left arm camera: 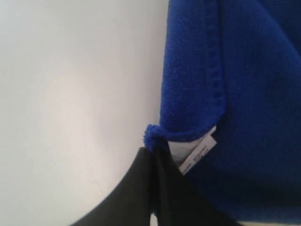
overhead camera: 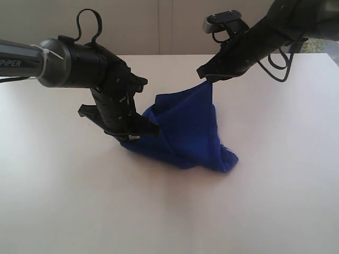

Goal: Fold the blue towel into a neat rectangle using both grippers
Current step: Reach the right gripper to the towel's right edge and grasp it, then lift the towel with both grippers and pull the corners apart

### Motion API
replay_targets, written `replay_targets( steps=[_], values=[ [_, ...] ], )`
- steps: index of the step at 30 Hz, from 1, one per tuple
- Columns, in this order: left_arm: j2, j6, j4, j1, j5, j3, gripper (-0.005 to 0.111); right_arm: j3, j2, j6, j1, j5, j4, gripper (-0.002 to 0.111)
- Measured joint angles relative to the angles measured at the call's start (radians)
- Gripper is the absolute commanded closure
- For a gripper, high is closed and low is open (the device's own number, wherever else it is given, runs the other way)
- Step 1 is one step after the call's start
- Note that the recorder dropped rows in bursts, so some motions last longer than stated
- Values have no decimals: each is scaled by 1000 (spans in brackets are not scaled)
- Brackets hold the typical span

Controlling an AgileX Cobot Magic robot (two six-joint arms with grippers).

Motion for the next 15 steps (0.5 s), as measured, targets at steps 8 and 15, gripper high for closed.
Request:
replay_targets(
  steps=[8, 15],
  values=[
    [0, 0, 0, 0, -2, 0, 107, 0, -7, 17, 0, 20, -15, 108],
    [0, 0, 2, 0, -64, 2, 107, 0, -7, 22, 0, 26, -15, 108]
  ],
)
